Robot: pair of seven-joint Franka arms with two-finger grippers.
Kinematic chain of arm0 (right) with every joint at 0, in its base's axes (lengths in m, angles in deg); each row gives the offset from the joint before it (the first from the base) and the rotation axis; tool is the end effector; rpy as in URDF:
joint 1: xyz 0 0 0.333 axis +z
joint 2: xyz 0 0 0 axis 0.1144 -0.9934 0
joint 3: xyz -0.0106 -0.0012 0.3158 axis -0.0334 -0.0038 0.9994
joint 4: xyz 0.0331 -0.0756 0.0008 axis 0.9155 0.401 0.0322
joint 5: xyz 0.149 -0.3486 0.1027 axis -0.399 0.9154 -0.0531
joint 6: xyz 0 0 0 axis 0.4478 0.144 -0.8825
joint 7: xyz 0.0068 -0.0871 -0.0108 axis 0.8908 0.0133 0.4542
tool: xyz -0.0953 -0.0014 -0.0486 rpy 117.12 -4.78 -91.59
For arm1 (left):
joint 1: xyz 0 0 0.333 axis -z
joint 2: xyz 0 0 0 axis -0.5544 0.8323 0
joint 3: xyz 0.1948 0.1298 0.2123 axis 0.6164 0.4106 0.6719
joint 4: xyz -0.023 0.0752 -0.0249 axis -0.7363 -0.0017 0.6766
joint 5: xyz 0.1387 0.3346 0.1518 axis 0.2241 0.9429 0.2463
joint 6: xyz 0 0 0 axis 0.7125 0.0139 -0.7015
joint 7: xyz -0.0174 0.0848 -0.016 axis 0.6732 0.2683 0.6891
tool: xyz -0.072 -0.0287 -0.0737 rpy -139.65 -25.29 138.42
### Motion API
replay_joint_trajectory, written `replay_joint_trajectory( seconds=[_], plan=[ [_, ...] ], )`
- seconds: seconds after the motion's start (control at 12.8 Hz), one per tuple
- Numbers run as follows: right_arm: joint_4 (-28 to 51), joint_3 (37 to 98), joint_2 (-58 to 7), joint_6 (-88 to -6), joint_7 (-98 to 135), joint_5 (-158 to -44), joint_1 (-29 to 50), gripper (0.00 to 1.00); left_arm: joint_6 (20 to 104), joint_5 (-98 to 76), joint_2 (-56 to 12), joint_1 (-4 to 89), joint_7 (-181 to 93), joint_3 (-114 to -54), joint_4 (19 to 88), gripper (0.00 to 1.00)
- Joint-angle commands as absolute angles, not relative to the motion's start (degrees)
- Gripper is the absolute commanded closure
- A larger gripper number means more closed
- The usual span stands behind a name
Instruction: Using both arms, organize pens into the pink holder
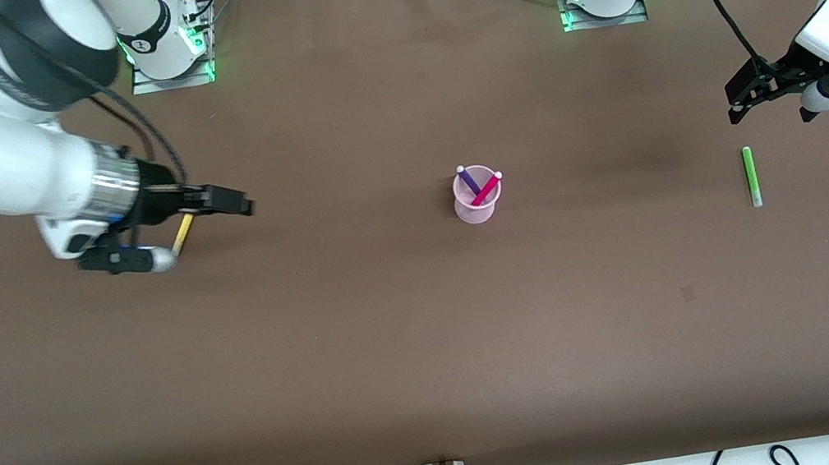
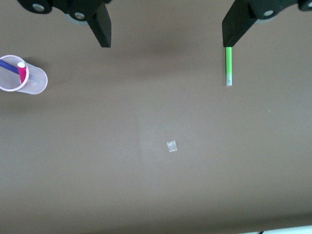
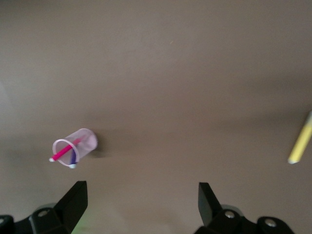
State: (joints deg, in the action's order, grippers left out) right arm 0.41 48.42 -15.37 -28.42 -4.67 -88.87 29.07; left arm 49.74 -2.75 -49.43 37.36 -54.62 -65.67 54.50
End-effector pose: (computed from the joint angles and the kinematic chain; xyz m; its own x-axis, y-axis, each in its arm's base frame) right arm 0.5984 0.1850 0.5294 0.9756 -0.1491 -0.1611 -0.1912 -0.9377 -0.2900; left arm 0.5626 -0.0340 0.5736 0.9874 -0.1245 0.0978 -0.1256 -0.9921 0.0047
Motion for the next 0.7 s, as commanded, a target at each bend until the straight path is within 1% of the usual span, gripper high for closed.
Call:
replay_joint_trajectory(
  seconds=[0.0,0.16,0.23,0.39,0.63],
  plan=[
    [1.78,55.32,-10.38,-25.26,1.65,-81.81,19.48,0.00,48.89,-3.32,-46.73,37.89,-53.81,-67.14,49.76,0.00],
    [1.78,63.13,-8.00,-24.55,2.79,-74.00,11.83,0.00,48.80,-2.80,-46.91,37.98,-53.73,-69.85,49.15,0.00],
    [1.78,64.82,-6.95,-24.55,3.93,-70.48,10.06,0.00,47.49,-2.45,-46.82,37.98,-53.55,-70.91,48.36,0.00],
    [2.04,65.28,-5.45,-23.93,4.56,-69.13,8.56,0.00,46.08,-2.88,-46.73,36.93,-52.50,-70.48,47.65,0.00],
    [2.22,72.81,-2.99,-21.57,4.73,-68.52,0.23,0.00,45.64,-3.24,-46.29,36.48,-52.23,-70.30,47.30,0.00]
  ],
)
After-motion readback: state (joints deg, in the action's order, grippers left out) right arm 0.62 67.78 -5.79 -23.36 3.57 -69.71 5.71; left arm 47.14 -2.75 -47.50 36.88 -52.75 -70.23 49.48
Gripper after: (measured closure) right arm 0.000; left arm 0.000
